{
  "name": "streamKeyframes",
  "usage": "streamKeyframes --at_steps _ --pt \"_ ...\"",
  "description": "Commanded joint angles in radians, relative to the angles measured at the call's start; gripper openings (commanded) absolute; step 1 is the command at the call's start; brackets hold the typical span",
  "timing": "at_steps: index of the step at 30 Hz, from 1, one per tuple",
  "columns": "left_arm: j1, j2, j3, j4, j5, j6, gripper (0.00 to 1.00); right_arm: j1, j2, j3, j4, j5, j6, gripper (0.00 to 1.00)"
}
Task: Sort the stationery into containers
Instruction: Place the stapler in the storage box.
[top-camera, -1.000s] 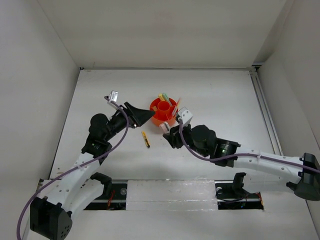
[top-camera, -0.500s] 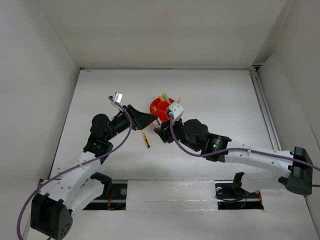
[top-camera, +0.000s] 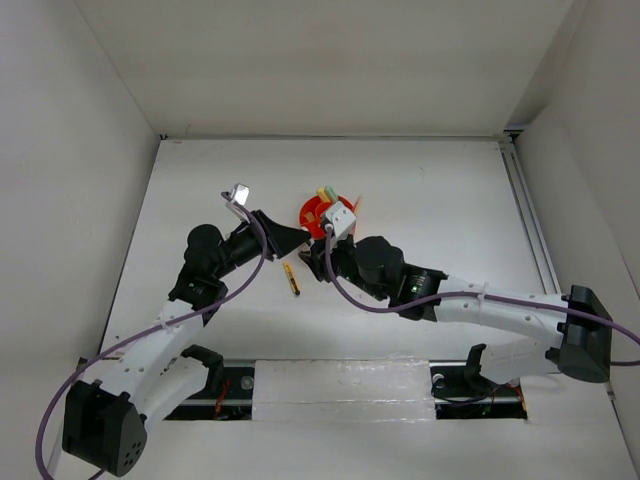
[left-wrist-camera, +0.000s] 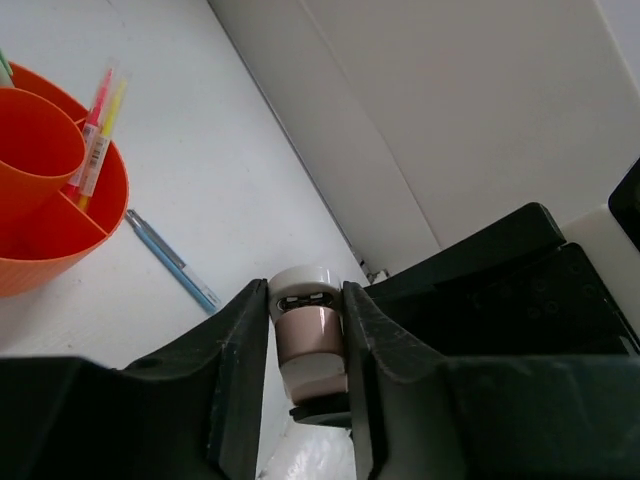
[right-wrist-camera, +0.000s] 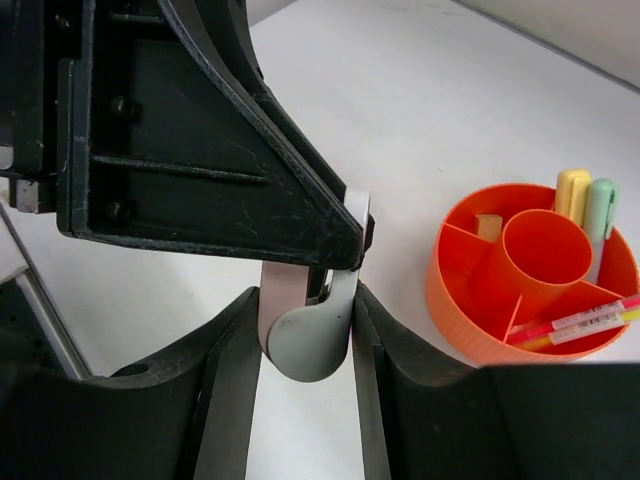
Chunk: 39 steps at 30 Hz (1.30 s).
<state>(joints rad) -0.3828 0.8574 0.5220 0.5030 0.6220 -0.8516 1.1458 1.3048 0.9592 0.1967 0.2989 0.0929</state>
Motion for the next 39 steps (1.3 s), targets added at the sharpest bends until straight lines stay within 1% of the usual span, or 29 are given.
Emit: streamKeyframes --at_steps 1,3,4,7,8,9,10,11,12,13,14,16,17,18,19,20,21,22,23,24,25,26,27,30,32,39 --pt "-0.005 0.011 0.042 0.026 0.036 0.016 0.23 -0.001 0.001 0.064 0.098 0.038 -0.022 0.00" --pt "-0.005 0.037 0.052 0.026 0.036 0.016 0.12 -0.001 0.001 0.064 0.098 0.039 -0.022 0.00" --pt "-0.005 0.054 0.061 0.026 0.027 0.025 0.01 -0.001 0.001 0.064 0.107 0.039 -0.022 0.00" --pt "-0.005 0.083 0.084 0.026 -0.001 0.037 0.00 -0.001 0.001 0.064 0.107 0.017 -0.022 0.00" --pt "-0.005 0.094 0.101 0.026 -0.016 0.037 0.00 -0.001 0.001 0.064 0.107 0.017 -0.022 0.04" --pt "-0.005 0.106 0.113 0.026 -0.030 0.052 0.00 -0.001 -0.009 0.053 0.107 0.017 -0.031 0.38" --pt "-0.005 0.129 0.125 0.016 -0.069 0.063 0.00 -0.001 -0.009 0.053 0.107 0.017 -0.032 0.62" --pt "-0.005 0.141 0.140 -0.021 -0.100 0.063 0.00 -0.001 -0.027 0.038 0.107 0.031 -0.032 0.77" --pt "-0.005 0.153 0.173 -0.033 -0.122 0.087 0.00 -0.001 -0.039 0.027 0.107 0.052 -0.032 1.00" --pt "-0.005 0.178 0.188 -0.049 -0.145 0.088 0.00 -0.001 -0.070 0.018 0.072 0.078 -0.032 1.00" --pt "-0.005 0.190 0.203 -0.069 -0.209 0.088 0.00 -0.001 -0.085 0.007 0.044 0.107 -0.032 1.00" --pt "-0.025 0.218 0.257 -0.139 -0.272 0.088 0.00 -0.001 -0.137 -0.002 -0.023 0.228 -0.012 1.00" --pt "-0.051 0.253 0.288 -0.183 -0.415 0.088 0.00 -0.001 -0.157 -0.002 -0.095 0.268 0.013 1.00" --pt "-0.086 0.271 0.323 -0.302 -0.520 0.088 0.00 -0.001 -0.179 -0.002 -0.135 0.360 0.031 1.00" --pt "-0.131 0.293 0.410 -0.373 -0.636 0.077 0.00 -0.001 -0.200 -0.002 -0.182 0.415 0.062 1.00" --pt "-0.209 0.354 0.459 -0.447 -0.835 0.018 0.00 -0.001 -0.243 -0.002 -0.282 0.463 0.126 1.00" --pt "-0.234 0.386 0.508 -0.584 -0.904 -0.024 0.00 -0.001 -0.262 -0.002 -0.334 0.535 0.157 1.00" --pt "-0.248 0.420 0.586 -0.640 -0.953 -0.062 0.00 -0.001 -0.281 0.009 -0.386 0.563 0.192 1.00" --pt "-0.257 0.451 0.620 -0.694 -0.993 -0.105 0.00 -0.001 -0.314 0.028 -0.437 0.584 0.224 1.00" --pt "-0.257 0.516 0.653 -0.745 -1.049 -0.186 0.00 -0.001 -0.329 0.038 -0.518 0.597 0.272 1.00" --pt "-0.257 0.547 0.682 -0.826 -1.071 -0.213 0.00 -0.001 -0.341 0.038 -0.557 0.623 0.296 1.00" --pt "-0.257 0.578 0.743 -0.871 -1.099 -0.240 0.00 -0.001 -0.354 0.052 -0.592 0.635 0.320 1.00" --pt "-0.281 0.635 0.774 -0.917 -1.161 -0.272 0.00 -0.001 -0.380 0.052 -0.639 0.635 0.352 1.00" --pt "-0.336 0.701 0.873 -1.049 -1.245 -0.346 0.00 -0.001 -0.430 0.043 -0.674 0.645 0.373 1.00" --pt "-0.346 0.753 0.906 -1.116 -1.282 -0.378 0.00 -0.001 -0.453 0.030 -0.683 0.645 0.383 1.00" --pt "-0.357 0.828 0.940 -1.170 -1.291 -0.429 0.00 -0.001 -0.489 0.009 -0.692 0.635 0.383 1.00"
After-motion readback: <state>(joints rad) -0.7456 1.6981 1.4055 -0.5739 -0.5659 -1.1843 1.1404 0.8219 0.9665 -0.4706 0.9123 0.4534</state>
